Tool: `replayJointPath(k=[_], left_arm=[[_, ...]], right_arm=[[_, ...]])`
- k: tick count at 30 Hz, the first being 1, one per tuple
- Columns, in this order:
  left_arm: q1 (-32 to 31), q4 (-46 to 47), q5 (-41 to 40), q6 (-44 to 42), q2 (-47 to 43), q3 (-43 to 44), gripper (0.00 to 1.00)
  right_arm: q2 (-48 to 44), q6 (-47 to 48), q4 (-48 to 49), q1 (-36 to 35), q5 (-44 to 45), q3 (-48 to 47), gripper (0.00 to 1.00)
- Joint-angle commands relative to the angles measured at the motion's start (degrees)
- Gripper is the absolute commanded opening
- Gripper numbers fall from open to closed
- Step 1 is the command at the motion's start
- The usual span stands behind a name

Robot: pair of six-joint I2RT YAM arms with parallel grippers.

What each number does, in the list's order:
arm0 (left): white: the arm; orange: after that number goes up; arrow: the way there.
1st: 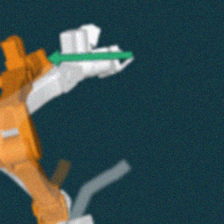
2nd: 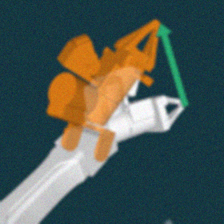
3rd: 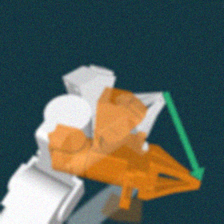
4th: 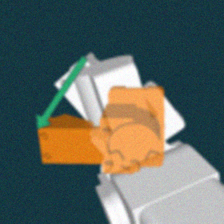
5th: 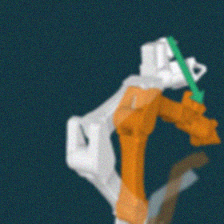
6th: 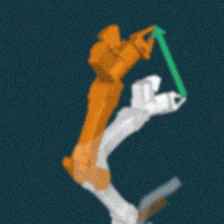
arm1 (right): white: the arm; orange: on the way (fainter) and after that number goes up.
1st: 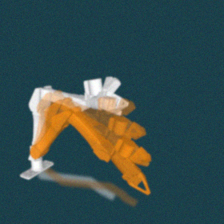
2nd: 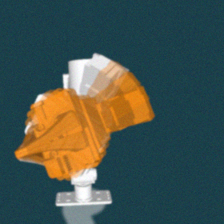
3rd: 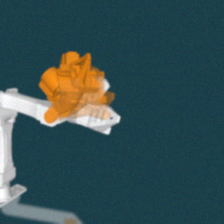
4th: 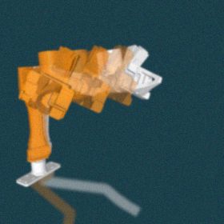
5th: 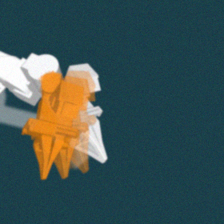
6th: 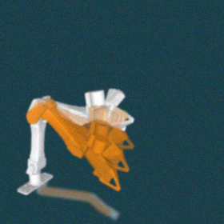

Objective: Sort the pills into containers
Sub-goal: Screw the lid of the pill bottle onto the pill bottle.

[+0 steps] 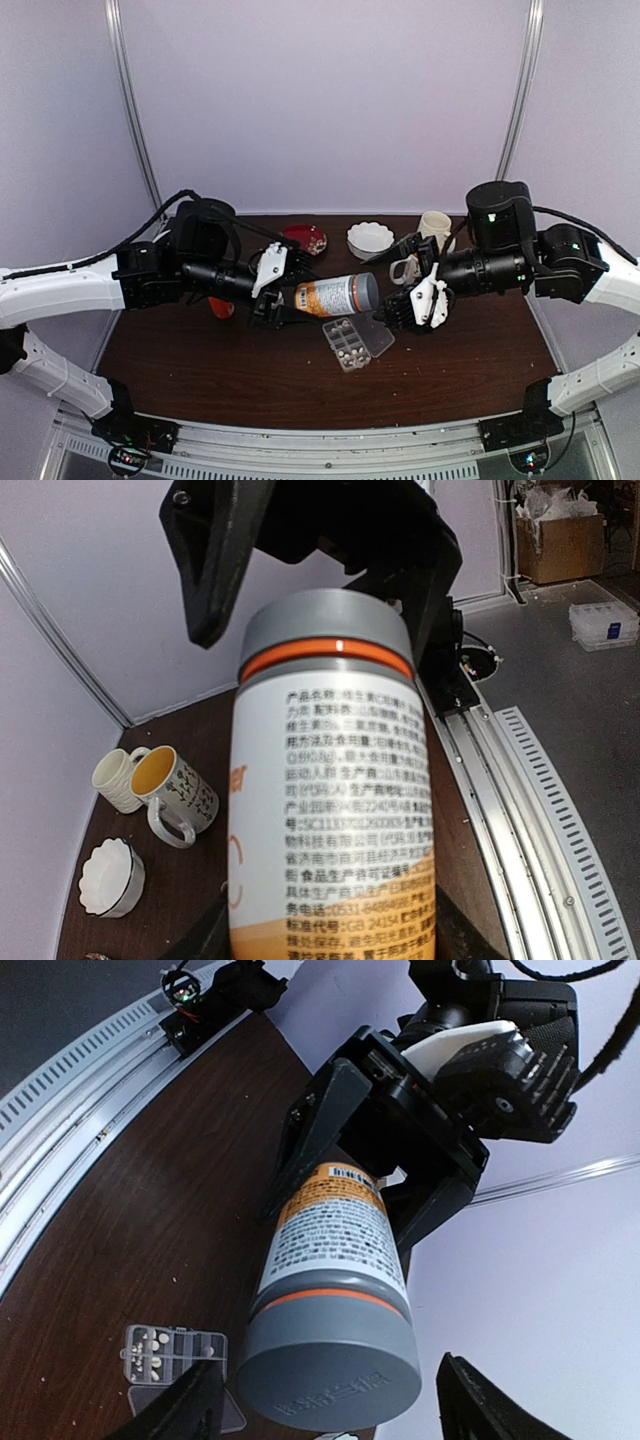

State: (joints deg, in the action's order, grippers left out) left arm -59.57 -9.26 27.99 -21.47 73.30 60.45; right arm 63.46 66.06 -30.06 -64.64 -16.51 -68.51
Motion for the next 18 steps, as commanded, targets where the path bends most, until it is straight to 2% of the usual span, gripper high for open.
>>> replayJointPath(k=[1, 3, 6, 9, 18], left_arm=[[0.1, 1.2, 1.1, -0.7, -0.6, 2.2, 0.0], [0.1, 1.3, 1.1, -0.7, -0.6, 2.1, 0.0], [0.1, 1.7, 1.0, -0.8, -0.6, 1.9, 0.0], [0.1, 1.7, 1.2, -0.6, -0.6, 2.0, 0.0], [0.1, 1.4, 1.0, -0.7, -0.7, 2.0, 0.0]], right_arm=[[0.3, -0.3, 0.7, -0.6, 0.0, -2.0, 0.65], [0.2, -0.7, 1.7, -0.7, -0.1, -1.6, 0.55], [0.2, -1.0, 3.3, -0.8, 0.1, -0.6, 0.53], [0.2, -1.3, 3.9, -0.8, 0.1, -0.3, 0.54], [0.2, -1.8, 4.3, -1.1, 0.0, 0.0, 0.67]])
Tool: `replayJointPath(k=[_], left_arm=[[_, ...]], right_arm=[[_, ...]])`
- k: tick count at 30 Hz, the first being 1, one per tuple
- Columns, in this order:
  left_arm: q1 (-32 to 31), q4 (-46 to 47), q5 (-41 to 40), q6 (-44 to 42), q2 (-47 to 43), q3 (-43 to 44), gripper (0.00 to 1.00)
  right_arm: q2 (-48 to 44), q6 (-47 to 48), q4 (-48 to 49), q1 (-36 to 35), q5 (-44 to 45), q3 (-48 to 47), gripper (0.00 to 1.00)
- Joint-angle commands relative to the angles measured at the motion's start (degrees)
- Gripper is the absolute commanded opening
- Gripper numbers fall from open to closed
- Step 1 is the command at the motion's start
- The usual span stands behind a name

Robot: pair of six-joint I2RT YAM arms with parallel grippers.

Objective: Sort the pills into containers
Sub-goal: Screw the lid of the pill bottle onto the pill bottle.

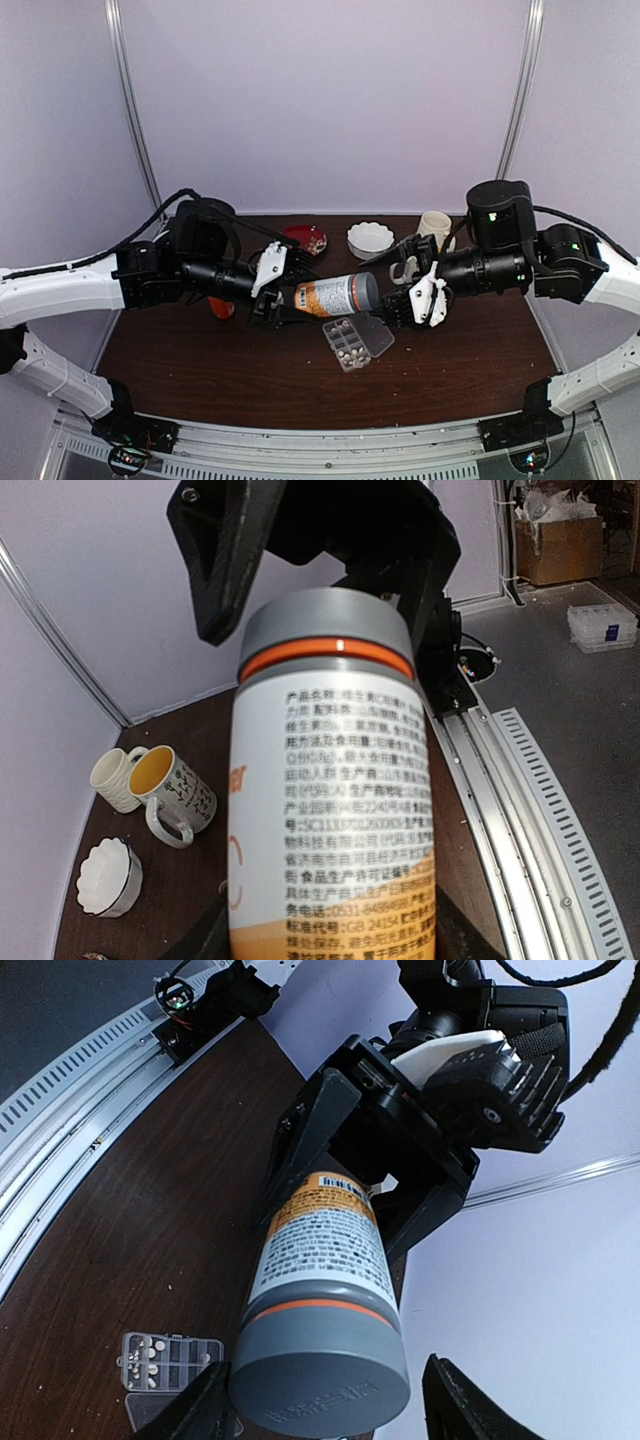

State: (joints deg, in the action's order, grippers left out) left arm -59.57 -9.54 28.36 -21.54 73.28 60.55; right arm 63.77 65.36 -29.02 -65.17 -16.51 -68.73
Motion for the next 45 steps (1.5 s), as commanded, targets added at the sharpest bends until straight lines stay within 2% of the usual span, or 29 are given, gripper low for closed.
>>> replayJointPath(k=[1, 8, 13, 15, 19, 22, 26, 31, 36, 39, 42, 45], left_arm=[[0.1, 1.7, 0.7, -0.6, -0.7, 1.8, 0.0], [0.1, 1.6, 0.7, -0.6, -0.8, 1.8, 0.0], [0.1, 1.6, 0.7, -0.5, -0.8, 2.0, 0.0], [0.1, 1.6, 0.8, -0.6, -0.8, 2.0, 0.0], [0.1, 1.7, 0.6, -0.8, -0.8, 1.8, 0.0], [0.1, 1.8, 0.3, -1.1, -0.7, 1.7, 0.0], [0.1, 2.8, -1.6, -2.1, -0.8, 1.4, 0.0], [0.1, 7.5, -7.2, -5.2, -2.3, -0.1, 0.0], [0.1, 8.6, -16.0, -13.2, -2.1, 1.2, 0.0], [0.1, 8.0, -20.4, -17.4, -0.7, 3.4, 0.0], [0.1, 7.3, -21.9, -19.9, 0.8, 5.7, 0.0], [0.2, 7.4, -21.6, -19.6, 1.2, 6.9, 0.0]], right_arm=[[-0.1, -1.1, 3.1, -0.5, -0.1, 0.3, 0.68], [0.6, -0.9, 2.3, -0.6, -0.1, -0.1, 0.69], [1.1, -1.2, 1.8, -0.7, -0.3, -0.4, 0.63], [1.2, -1.3, 1.5, -0.7, -0.3, -0.6, 0.55], [1.6, -2.8, 0.6, -0.7, -0.4, -1.5, 0.24], [1.5, -7.0, 0.4, -0.7, -2.1, -2.5, 0.1], [1.8, -20.6, 2.1, -0.7, -4.7, -4.3, 0.0], [2.5, -47.9, 5.4, -0.8, -7.4, -5.0, 0.0], [2.4, -76.9, 9.9, -0.9, -8.9, -3.9, 0.0], [1.6, -91.9, 13.1, -0.9, -4.2, -1.9, 0.0], [1.7, -98.9, 11.9, -0.8, -2.9, -1.5, 0.0], [2.4, -96.3, 4.0, -1.1, 0.1, -4.1, 0.0]])
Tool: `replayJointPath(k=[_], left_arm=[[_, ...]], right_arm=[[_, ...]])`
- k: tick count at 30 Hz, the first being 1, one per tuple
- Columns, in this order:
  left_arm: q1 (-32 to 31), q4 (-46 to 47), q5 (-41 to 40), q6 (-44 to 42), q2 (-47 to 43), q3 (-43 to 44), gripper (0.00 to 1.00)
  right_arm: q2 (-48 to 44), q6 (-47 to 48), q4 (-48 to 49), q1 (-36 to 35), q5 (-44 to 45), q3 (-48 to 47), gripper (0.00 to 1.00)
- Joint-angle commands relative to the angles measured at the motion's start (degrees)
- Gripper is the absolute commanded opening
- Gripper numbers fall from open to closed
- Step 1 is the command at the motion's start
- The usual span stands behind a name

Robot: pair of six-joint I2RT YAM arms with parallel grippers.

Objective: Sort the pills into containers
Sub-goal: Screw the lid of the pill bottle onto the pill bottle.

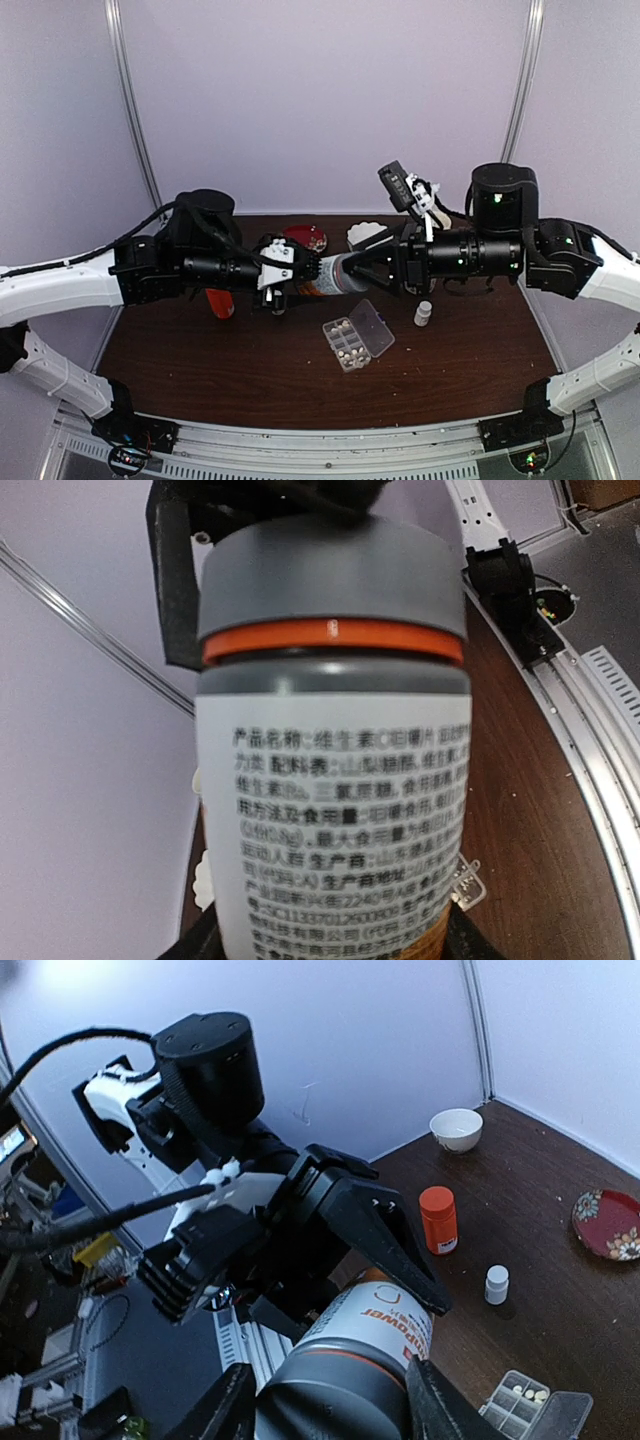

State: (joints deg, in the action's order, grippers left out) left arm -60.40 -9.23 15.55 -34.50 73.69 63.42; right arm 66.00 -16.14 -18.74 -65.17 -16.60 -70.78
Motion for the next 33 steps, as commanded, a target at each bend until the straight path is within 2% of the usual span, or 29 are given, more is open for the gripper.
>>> replayJointPath(k=[1, 4, 6, 7, 11, 12, 13, 14, 16, 21, 27, 33], left_arm=[[0.9, 7.5, -8.9, -6.4, 0.8, 4.1, 0.0], [0.9, 7.9, -9.7, -4.8, 0.5, 4.2, 0.0], [0.9, 7.5, -9.2, -4.5, 0.3, 4.0, 0.0], [0.9, 7.2, -8.3, -4.4, 0.3, 3.9, 0.0], [1.1, 4.1, -3.4, -1.6, 1.0, 4.6, 0.0], [1.1, 3.1, -2.2, -0.4, 1.4, 5.2, 0.0], [1.0, 1.7, -0.5, 1.0, 1.8, 6.1, 0.0], [1.0, 0.7, 0.9, 2.2, 2.0, 6.5, 0.0], [1.0, -0.1, 3.4, 4.5, 2.0, 6.6, 0.0], [1.0, -2.0, 6.1, 6.3, 1.9, 6.8, 0.0], [0.9, -2.7, 8.1, 7.5, 1.9, 6.6, 0.0], [0.9, 4.4, 12.3, 10.3, 0.6, 3.1, 0.0]], right_arm=[[0.0, -14.4, -8.7, -1.0, 1.5, -2.4, 0.0], [-0.7, -16.4, -10.9, -1.0, 4.7, -1.9, 0.01], [-1.1, -15.6, -10.9, -1.1, 5.2, -1.8, 0.31], [-1.9, -14.5, -10.7, -1.0, 6.2, -1.7, 0.42], [-6.3, 0.9, -8.7, -1.1, 7.4, -0.3, 0.71], [-7.3, 6.3, -8.8, -1.0, 6.9, 0.0, 0.8], [-8.2, 11.8, -9.8, -1.0, 6.1, 0.3, 0.96], [-8.9, 17.5, -10.4, -1.1, 5.9, 0.6, 0.99], [-9.7, 30.1, -13.0, -1.1, 4.5, 0.6, 1.0], [-7.1, 47.0, -19.3, -1.1, 7.4, -4.0, 1.0], [-2.5, 50.1, -16.5, -1.2, 5.6, -7.2, 0.96], [-3.7, 47.2, -3.5, -1.2, -2.0, -0.7, 0.93]])
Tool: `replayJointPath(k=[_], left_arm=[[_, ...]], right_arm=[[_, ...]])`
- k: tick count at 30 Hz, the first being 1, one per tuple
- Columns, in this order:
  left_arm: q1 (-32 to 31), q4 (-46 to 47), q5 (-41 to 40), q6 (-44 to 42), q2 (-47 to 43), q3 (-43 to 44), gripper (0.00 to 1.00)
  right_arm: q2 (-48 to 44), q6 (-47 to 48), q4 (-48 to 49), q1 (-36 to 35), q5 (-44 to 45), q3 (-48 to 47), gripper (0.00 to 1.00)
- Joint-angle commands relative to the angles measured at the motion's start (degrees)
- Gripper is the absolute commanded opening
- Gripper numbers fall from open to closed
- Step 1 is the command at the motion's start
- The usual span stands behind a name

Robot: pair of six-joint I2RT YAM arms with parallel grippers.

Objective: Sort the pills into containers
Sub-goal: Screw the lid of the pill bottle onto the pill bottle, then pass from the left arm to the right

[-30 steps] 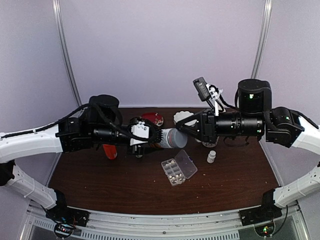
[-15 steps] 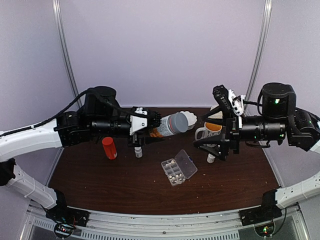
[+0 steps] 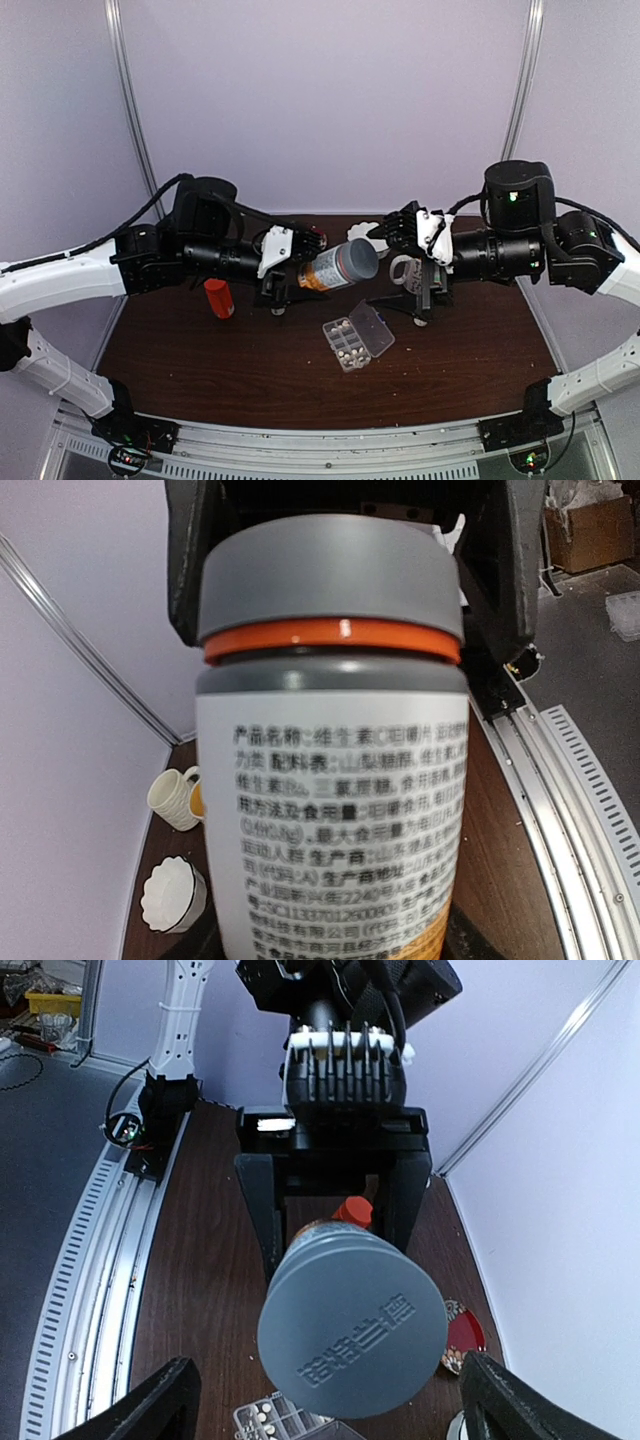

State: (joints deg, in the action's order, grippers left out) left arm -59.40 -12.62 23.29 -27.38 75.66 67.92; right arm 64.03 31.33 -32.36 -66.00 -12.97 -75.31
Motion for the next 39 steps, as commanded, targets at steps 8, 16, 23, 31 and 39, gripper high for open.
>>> replayJointPath(k=[8, 16, 23, 31, 39], left_arm=[[0.0, 20.6, 11.9, 11.7, -0.9, -3.9, 0.0], [0.0, 24.6, 13.8, 14.6, -0.2, -4.6, 0.0], [-0.1, 24.3, 14.2, 15.0, 0.0, -4.7, 0.0], [0.0, 24.3, 14.5, 15.0, 0.2, -4.6, 0.0], [0.0, 23.9, 14.5, 14.7, 0.3, -4.6, 0.0]], right_arm=[[-4.7, -10.3, 33.5, -0.3, -10.7, 13.8, 0.88], [-5.1, -14.5, 44.7, -0.3, -9.2, 16.9, 0.85], [-4.5, -13.0, 43.6, -0.3, -7.8, 15.9, 0.82], [-3.4, -13.5, 45.4, -0.3, -8.9, 15.8, 0.69], [-2.5, -13.5, 45.2, -0.3, -9.5, 15.3, 0.63]])
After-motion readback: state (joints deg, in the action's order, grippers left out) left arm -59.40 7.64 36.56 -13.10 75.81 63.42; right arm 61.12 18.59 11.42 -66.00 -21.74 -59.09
